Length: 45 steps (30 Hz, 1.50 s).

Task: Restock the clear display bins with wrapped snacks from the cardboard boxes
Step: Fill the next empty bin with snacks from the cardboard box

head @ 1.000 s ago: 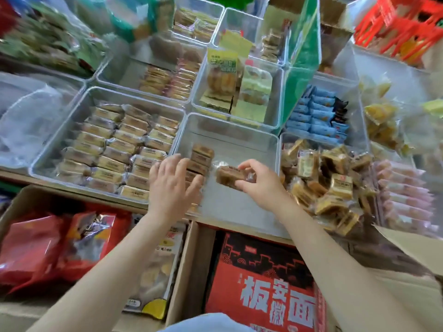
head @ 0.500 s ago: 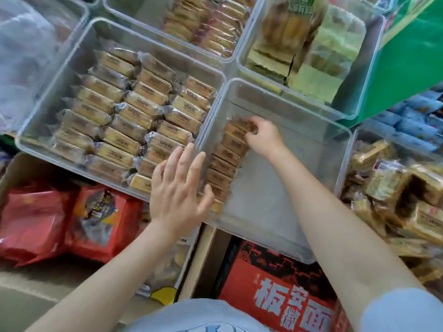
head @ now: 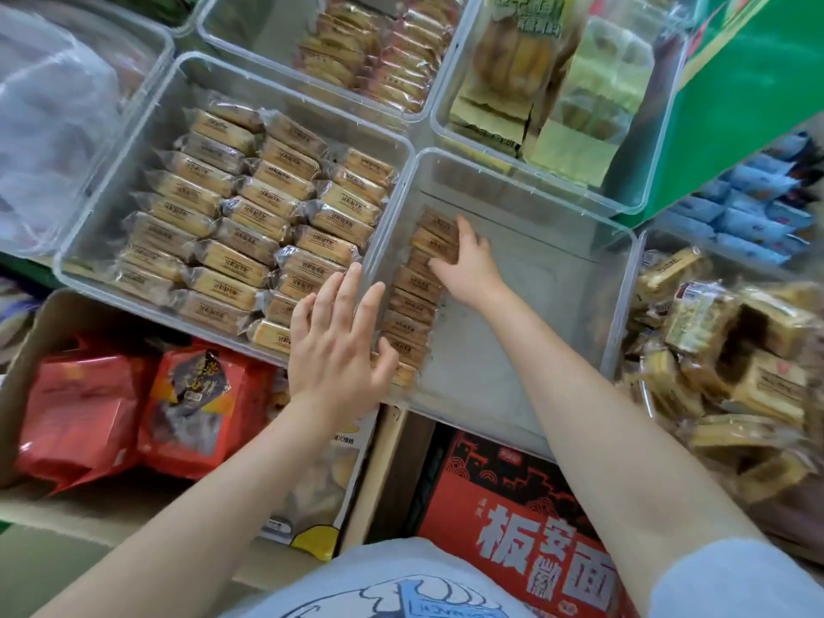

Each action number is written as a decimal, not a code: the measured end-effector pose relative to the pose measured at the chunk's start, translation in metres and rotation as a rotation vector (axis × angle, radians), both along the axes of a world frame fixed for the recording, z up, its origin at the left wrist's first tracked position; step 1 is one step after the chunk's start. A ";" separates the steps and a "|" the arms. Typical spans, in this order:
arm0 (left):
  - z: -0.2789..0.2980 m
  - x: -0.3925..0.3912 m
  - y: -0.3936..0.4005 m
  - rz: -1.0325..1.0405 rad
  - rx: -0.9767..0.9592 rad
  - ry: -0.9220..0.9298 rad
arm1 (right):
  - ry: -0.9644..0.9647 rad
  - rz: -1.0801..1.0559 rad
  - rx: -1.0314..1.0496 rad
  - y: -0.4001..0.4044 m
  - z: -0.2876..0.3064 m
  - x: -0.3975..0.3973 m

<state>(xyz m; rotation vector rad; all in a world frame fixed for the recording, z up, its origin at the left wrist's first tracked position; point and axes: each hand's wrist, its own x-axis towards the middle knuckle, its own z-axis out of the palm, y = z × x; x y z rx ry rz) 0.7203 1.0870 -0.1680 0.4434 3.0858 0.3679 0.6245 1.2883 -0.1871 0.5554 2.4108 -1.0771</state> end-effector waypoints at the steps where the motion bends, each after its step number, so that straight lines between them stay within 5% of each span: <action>1: 0.001 0.000 0.000 -0.004 0.003 -0.017 | 0.017 -0.006 0.007 0.002 0.009 0.012; 10: 0.023 0.023 0.022 -0.157 -0.188 -0.072 | 0.265 0.048 0.124 0.076 0.134 0.183; 15: 0.084 0.148 0.115 -0.516 0.212 -0.236 | 0.569 -0.138 0.211 0.128 0.207 0.311; 20: 0.119 0.275 0.201 -0.726 0.419 -0.553 | 0.662 -0.340 0.338 0.196 0.235 0.433; 23: 0.126 0.335 0.239 -0.675 0.588 -0.691 | 0.574 -0.398 0.425 0.242 0.220 0.484; 27: 0.138 0.390 0.293 -0.394 0.742 -0.823 | 0.289 -0.198 0.441 0.285 0.184 0.526; 31: 0.136 0.408 0.340 -0.158 0.713 -0.677 | -0.034 0.095 0.469 0.300 0.138 0.543; 40: 0.127 0.413 0.350 -0.102 0.614 -0.465 | -0.699 0.663 0.436 0.301 0.003 0.610; 42: 0.126 0.413 0.350 -0.101 0.621 -0.447 | -0.681 0.632 0.402 0.301 -0.006 0.614; 45: 0.125 0.412 0.351 -0.099 0.632 -0.440 | -0.522 0.301 0.171 0.322 0.019 0.589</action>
